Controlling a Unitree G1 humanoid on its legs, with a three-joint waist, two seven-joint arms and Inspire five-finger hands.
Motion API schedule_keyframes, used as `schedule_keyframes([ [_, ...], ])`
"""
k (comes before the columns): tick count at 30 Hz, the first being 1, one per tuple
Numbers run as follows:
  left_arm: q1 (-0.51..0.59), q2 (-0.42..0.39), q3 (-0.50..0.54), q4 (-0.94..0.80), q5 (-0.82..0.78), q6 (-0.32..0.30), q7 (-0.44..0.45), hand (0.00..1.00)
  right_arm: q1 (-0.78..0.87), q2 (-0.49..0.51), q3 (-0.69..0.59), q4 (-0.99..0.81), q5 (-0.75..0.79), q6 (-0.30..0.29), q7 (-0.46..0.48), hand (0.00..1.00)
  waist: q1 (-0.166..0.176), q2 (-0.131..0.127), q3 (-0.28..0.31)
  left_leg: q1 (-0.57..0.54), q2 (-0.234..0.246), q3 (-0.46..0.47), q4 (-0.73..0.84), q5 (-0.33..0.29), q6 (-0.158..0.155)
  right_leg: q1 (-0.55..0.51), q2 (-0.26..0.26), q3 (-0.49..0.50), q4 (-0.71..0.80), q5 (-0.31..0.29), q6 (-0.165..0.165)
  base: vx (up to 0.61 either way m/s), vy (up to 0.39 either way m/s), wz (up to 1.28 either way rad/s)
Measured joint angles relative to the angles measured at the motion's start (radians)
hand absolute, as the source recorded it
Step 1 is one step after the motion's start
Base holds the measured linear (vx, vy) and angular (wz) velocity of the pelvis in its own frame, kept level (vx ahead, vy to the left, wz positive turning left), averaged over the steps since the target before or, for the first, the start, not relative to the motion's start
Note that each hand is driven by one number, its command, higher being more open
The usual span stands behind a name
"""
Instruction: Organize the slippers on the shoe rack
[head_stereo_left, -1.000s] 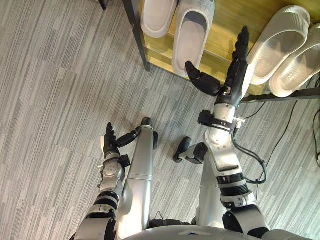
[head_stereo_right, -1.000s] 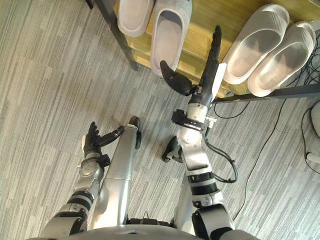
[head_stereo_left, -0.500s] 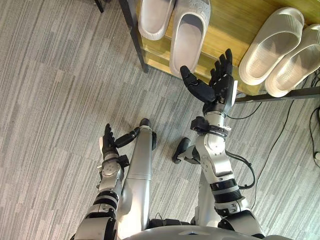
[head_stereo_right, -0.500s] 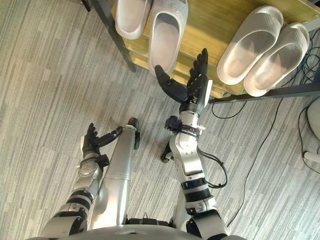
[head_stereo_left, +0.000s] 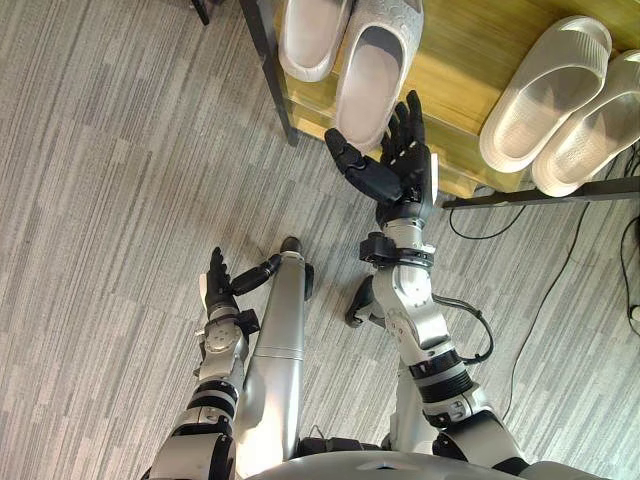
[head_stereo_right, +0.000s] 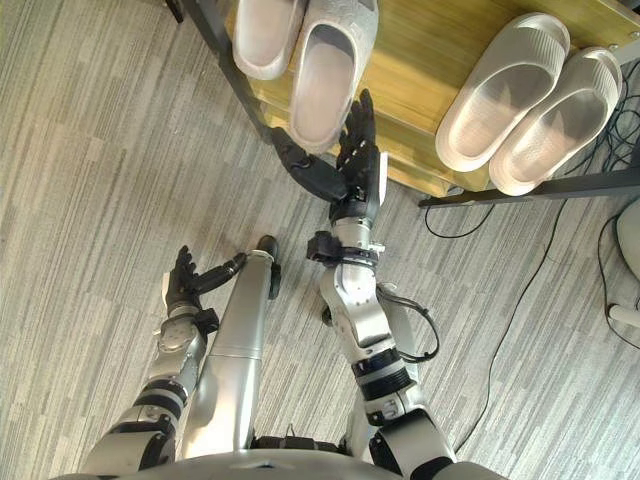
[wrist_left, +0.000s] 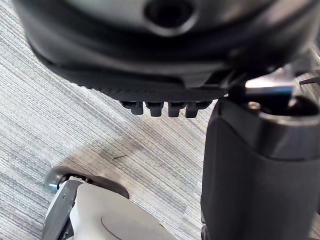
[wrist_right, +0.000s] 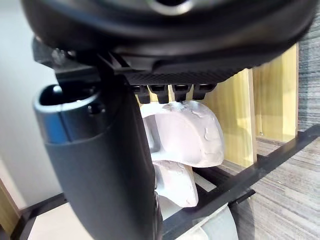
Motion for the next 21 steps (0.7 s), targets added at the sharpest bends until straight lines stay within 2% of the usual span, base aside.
schedule_keyframes([
  [9, -0.004, -0.003, 0.000, 0.001, 0.000, 0.003, 0.000, 1.00, -0.040, 0.000, 0.004, 0.029, 0.021, 0.000, -0.004, 1.00, 0.007, 0.004, 0.001, 0.000, 0.000, 0.000, 0.000, -0.001, 0.000, 0.001, 0.000, -0.001, 0.000, -0.001, -0.001, 0.00, 0.000, 0.00],
  [21, -0.021, -0.019, 0.000, 0.020, 0.000, 0.005, -0.001, 1.00, -0.127, -0.006, -0.064, 0.072, 0.047, -0.001, -0.036, 1.00, 0.025, 0.024, 0.002, -0.005, -0.004, -0.009, 0.007, -0.004, -0.002, 0.001, -0.003, -0.009, 0.010, -0.009, -0.008, 0.00, 0.000, 0.00],
])
